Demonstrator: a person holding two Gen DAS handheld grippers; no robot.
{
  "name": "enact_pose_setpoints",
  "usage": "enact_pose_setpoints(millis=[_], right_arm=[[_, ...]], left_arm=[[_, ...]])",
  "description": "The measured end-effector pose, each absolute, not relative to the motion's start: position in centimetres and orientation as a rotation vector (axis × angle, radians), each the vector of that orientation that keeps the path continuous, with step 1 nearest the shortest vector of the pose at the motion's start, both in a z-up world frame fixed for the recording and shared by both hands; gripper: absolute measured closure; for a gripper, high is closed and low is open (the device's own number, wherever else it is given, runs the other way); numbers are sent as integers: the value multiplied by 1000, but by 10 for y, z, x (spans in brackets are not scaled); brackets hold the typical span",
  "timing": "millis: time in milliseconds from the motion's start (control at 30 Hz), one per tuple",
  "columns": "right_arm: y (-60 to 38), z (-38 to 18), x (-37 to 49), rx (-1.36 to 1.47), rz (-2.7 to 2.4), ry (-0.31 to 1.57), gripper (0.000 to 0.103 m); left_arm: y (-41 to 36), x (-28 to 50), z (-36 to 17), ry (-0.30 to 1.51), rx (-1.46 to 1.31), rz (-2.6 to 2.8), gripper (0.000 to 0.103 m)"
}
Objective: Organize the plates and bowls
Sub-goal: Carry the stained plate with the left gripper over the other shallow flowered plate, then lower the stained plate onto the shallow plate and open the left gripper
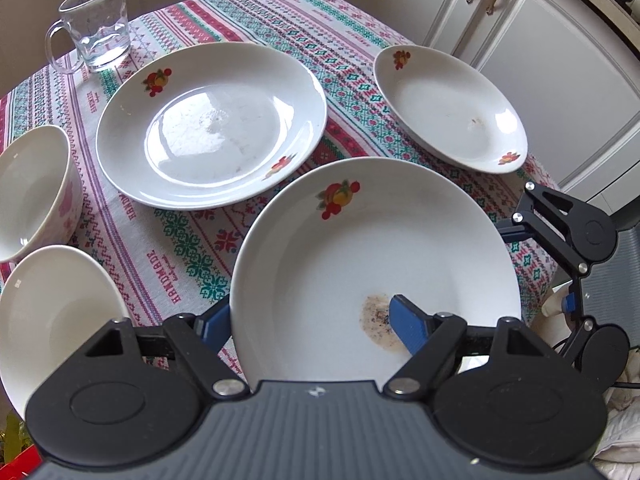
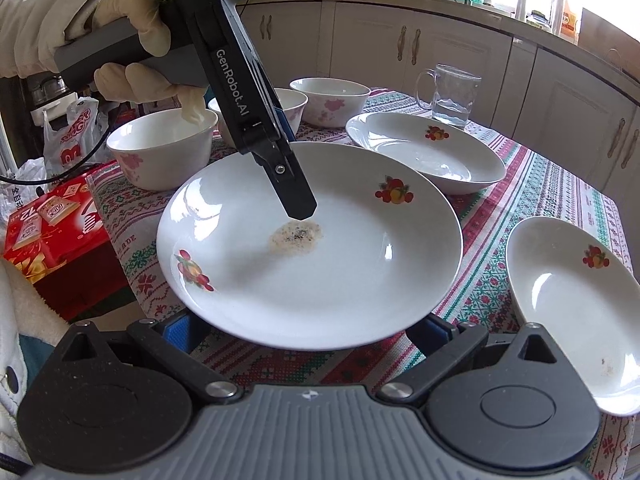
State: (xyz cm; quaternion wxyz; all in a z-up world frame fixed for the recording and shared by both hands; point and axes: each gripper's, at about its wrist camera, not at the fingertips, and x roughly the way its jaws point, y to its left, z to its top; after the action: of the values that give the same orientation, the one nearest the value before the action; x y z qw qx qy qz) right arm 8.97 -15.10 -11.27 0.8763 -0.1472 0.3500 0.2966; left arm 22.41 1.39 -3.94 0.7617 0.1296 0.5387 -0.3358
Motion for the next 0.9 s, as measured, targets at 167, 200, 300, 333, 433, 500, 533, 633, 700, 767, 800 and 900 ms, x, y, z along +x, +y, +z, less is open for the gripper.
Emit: enact_pose_setpoints(millis=[167,200,300,333,433,500,533,633,700,767,800,900], right_arm=[[-156,-105,90,-307,623,725,0],[-157,-103,90,-307,624,724,0],[-161,-97,92,-308,627,725,0],[-162,-95,93,-308,627,722,0],[-169,-89,95,-301,628,715,0],[-174,-85,96,-297,625,711,0],[-176,-84,96,-298,621,708,0],[-184,-81,96,-298,608,702,0],[-191,-80,97,-293,598,702,0],[-198,-79,97,-294,586,702,0],[-202,-78,97,-293,579,701,0],[-214,-77,98,-289,555,703,0]], left_arm=[[11,224,-31,1162,275,-737,23],[10,224,-29,1158,275,-738,23],[5,224,-23,1146,280,-741,23],[4,225,-21,1143,279,-742,23],[-2,227,-16,1135,280,-746,23],[-8,228,-14,1131,285,-750,23],[-12,230,-13,1129,288,-752,23],[-23,234,-10,1126,295,-763,23],[-32,236,-9,1125,303,-774,23],[-42,239,-8,1123,310,-787,23],[-48,241,-7,1122,314,-794,23],[-66,244,-7,1117,333,-815,23]])
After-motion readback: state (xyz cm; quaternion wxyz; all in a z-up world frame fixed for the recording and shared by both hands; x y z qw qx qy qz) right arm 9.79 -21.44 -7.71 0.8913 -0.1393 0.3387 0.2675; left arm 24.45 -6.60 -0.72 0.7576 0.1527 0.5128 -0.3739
